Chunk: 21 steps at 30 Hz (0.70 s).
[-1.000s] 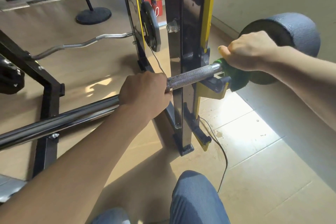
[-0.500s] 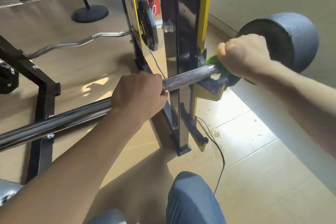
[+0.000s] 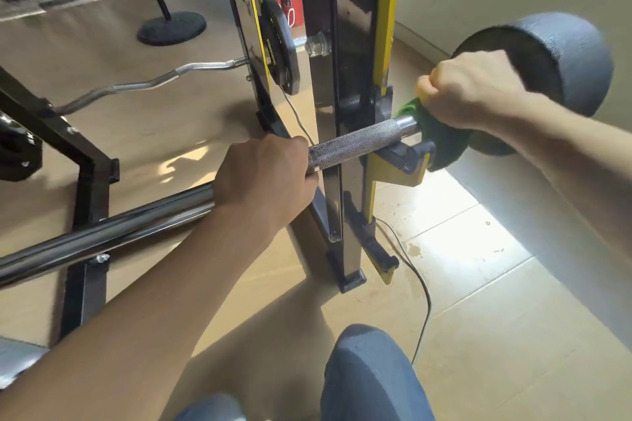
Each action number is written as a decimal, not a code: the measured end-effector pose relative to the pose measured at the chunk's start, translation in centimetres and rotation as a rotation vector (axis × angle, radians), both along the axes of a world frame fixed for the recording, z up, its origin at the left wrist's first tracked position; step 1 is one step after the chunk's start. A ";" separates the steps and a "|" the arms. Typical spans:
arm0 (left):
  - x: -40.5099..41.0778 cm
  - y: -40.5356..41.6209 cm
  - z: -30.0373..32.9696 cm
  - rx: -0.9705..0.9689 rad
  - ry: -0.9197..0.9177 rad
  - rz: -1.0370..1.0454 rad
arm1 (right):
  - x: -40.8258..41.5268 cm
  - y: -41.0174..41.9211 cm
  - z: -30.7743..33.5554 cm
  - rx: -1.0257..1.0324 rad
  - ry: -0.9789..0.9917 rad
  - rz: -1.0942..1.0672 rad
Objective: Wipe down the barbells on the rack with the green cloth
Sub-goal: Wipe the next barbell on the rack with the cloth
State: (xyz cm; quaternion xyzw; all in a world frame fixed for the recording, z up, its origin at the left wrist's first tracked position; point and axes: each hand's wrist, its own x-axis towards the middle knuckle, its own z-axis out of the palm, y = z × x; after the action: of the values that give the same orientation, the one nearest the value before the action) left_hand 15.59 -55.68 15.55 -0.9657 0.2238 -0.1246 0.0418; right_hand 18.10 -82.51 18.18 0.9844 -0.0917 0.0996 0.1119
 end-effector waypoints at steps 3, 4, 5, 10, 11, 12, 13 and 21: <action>0.0 0.0 0.2 0.019 -0.007 -0.003 | 1.9 1.4 2.4 0.031 0.478 -0.073; 0.1 0.0 0.2 0.024 -0.012 -0.006 | 2.5 1.6 2.6 0.074 0.589 -0.066; 0.1 0.1 0.1 0.026 -0.014 -0.008 | 3.0 1.8 2.5 0.113 0.648 -0.059; 0.2 -0.1 0.1 0.031 -0.024 0.001 | 2.3 1.7 1.2 0.060 0.334 -0.105; 0.2 -0.1 0.1 0.025 -0.019 0.004 | 1.2 1.7 0.5 0.045 0.146 -0.086; 0.2 -0.2 0.1 0.020 -0.019 0.009 | -0.1 1.7 -0.5 0.047 -0.026 -0.049; 0.1 -0.2 0.1 0.022 -0.017 0.016 | -1.5 1.9 -1.6 0.070 -0.168 -0.005; 0.0 0.0 0.1 -0.005 0.018 -0.010 | -3.4 2.7 -4.0 0.371 -0.459 0.010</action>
State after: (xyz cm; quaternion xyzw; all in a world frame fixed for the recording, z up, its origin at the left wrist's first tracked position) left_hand 15.63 -55.68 15.64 -0.9658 0.2286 -0.1168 0.0370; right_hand 14.73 -79.85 14.23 0.9402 -0.1264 0.3020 -0.0939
